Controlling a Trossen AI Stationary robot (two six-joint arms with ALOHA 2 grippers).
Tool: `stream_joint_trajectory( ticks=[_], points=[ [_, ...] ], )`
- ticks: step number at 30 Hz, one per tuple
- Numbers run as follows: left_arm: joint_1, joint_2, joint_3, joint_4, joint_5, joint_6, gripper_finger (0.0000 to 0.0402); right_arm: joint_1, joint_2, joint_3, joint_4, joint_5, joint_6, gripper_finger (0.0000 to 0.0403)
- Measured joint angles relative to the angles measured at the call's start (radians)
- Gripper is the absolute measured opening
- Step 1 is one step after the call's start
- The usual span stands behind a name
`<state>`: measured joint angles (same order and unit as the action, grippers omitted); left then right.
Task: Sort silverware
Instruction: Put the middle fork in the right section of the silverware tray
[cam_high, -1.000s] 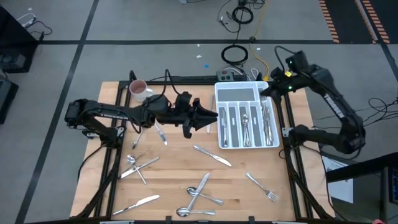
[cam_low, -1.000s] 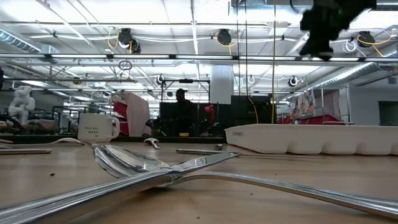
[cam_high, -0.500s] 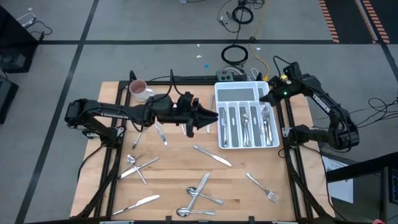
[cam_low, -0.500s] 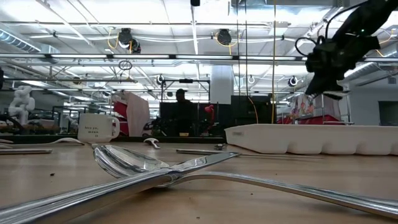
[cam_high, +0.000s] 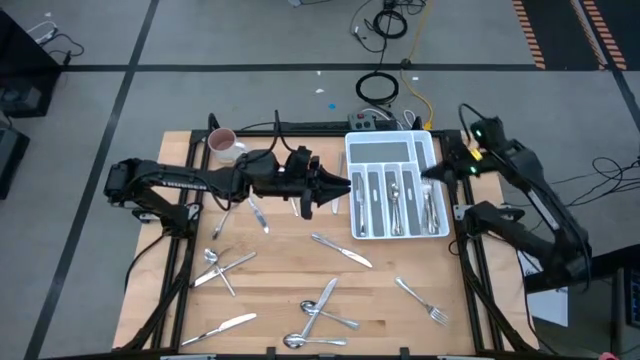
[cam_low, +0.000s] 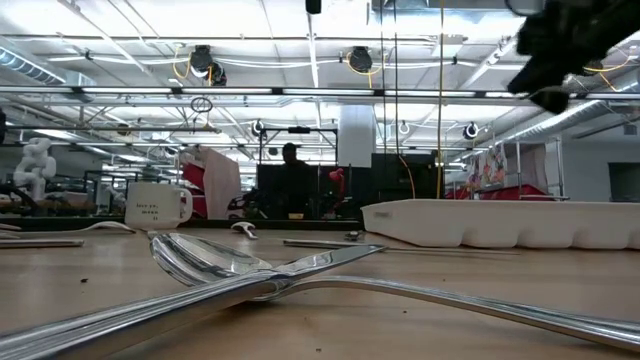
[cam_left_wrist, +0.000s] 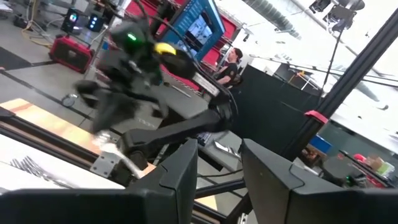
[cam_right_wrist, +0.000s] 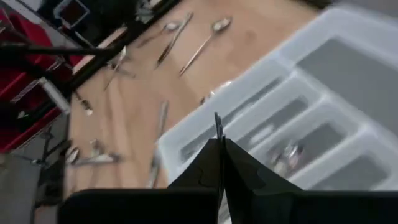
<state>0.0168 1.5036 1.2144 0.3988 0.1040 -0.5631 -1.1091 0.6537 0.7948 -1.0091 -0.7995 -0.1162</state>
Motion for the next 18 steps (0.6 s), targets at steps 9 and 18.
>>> stream_joint_trajectory(
  ticks=[9,18],
  points=[
    [0.026,0.0,0.0,0.001,0.0,-0.005,0.0129,-0.005,-0.132,-0.076,0.011,0.116,0.045,0.0],
    [0.024,0.0,0.0,0.003,0.014,-0.008,0.0129,-0.026,-0.087,-0.075,-0.043,0.513,0.175,0.0]
  ],
)
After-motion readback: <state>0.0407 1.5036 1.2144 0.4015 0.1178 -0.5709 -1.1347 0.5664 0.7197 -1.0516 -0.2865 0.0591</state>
